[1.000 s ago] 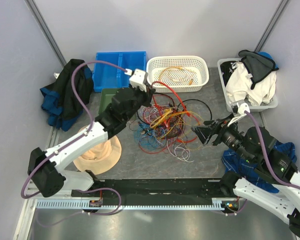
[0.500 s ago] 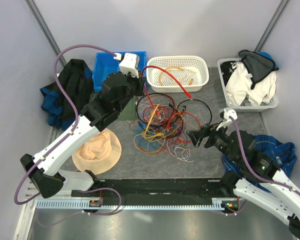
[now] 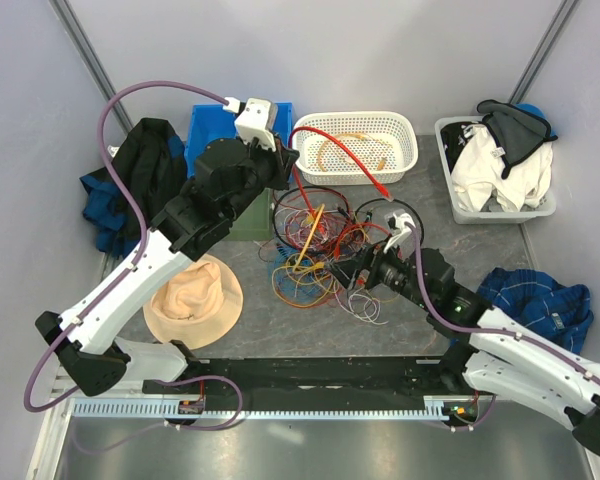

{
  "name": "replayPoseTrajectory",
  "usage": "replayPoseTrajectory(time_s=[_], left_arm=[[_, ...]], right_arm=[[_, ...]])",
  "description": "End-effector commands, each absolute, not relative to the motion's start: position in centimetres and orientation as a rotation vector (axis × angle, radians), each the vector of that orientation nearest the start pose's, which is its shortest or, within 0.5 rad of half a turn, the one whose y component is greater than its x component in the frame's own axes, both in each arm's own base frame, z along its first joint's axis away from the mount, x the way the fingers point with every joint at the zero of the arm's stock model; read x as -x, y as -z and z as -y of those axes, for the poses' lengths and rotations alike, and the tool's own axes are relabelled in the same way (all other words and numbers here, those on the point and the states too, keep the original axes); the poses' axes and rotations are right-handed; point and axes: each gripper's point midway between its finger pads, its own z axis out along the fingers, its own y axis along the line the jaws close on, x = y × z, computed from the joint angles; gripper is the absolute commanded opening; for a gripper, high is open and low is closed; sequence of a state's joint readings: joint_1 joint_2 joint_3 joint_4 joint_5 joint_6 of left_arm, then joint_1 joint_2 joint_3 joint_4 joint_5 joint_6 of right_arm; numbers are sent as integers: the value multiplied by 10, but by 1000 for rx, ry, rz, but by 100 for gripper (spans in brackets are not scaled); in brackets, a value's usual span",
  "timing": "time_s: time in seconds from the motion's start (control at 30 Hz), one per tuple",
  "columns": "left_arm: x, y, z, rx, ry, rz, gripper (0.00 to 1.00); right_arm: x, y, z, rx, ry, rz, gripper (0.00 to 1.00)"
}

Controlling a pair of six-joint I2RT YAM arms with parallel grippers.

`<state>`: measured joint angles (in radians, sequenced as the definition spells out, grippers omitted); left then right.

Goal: Untangle the cables

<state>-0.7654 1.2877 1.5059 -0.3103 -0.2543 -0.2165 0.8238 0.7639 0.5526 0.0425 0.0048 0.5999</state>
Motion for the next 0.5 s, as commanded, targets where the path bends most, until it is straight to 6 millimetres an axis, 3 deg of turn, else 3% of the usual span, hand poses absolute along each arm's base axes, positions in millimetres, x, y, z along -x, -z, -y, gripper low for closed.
replayPoseTrajectory(time_s=[0.0,0.17,0.43,0.47], left_arm=[[-318,-427,268,-248,602,-1653,2],[-320,-423,268,-240,592,-1662,2],[-323,-417,265,-198,581,-1684,2],[-324,-416,265,-189,582,-1687,2]], right_arm=[[-198,-280,-283,235,-1250,-1652,93],[-186,-292,-300,285,-1333,-1552,93],[-186,-280,-326,262,-1326,-1470,93],[-190,-268,-332,264,-1301,-1501,93]])
